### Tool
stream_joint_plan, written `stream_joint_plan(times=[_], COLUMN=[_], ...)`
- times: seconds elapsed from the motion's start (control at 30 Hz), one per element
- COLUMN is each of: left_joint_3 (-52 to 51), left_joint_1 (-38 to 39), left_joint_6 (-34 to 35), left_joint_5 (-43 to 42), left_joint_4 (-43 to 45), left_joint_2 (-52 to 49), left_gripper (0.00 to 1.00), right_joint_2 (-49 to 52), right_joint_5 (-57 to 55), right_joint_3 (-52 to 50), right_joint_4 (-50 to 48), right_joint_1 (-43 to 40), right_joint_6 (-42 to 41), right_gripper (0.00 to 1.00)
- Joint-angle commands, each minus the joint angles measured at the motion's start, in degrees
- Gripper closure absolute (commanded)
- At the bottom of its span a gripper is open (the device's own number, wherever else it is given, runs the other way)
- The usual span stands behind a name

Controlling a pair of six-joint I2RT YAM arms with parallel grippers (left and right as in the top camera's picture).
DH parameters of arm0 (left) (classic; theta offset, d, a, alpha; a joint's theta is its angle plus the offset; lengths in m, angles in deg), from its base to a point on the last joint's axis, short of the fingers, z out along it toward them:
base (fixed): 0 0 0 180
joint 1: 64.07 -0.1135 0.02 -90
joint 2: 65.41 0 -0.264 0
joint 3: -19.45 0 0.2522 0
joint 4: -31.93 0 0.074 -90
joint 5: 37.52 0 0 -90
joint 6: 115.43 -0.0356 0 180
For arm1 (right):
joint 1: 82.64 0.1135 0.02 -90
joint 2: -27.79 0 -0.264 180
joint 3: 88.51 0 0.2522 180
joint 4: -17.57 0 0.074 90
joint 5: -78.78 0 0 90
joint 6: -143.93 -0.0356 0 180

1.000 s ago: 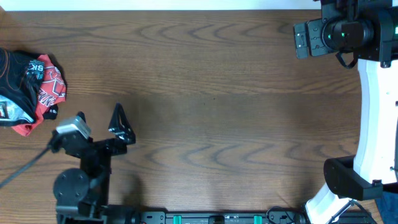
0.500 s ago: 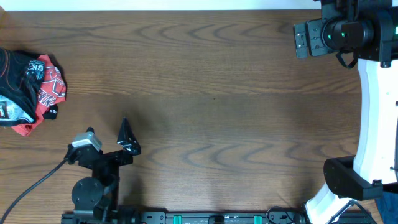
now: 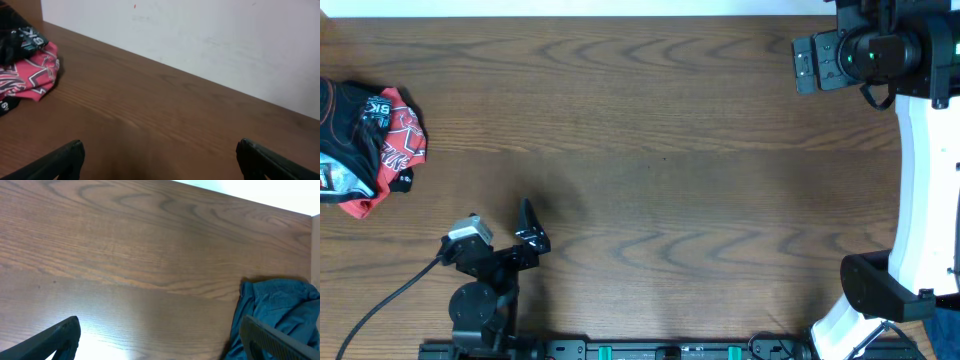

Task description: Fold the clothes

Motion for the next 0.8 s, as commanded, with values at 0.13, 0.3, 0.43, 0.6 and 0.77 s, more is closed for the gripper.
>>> stream_joint_plan(times=[0.13,0.3,0.43,0.6,0.77], left_joint_3=[-1.46,-3.65,-4.5,-5.53,-7.26], left_joint_1=[-0.26,-0.26,-0.26,-0.26,-0.26], left_joint_6=[0.92,1.86,2.05,1.99,2.01], left_joint_5=[0.96,0.9,0.9,1.4,1.33], left_joint_4=[-0.28,-0.26,-0.26,-0.37,-0.46], left_joint_2=[1.49,1.49,1.49,1.49,1.49], left_gripper=[0.02,0.02,0.02,0.02,0.02], right_joint_2=[-0.2,-0.2,-0.2,-0.2,-0.2], right_joint_5=[-0.35,-0.35,-0.35,-0.35,-0.35], right_joint_3=[0.48,0.48,0.48,0.48,0.48], right_joint_4=[0.04,0.04,0.04,0.04,0.04], right_joint_1=[0.07,0.07,0.07,0.07,0.07], right_joint_6=[-0.09,-0.09,-0.09,-0.09,-0.09], right_gripper=[0.01,0.01,0.01,0.01,0.01])
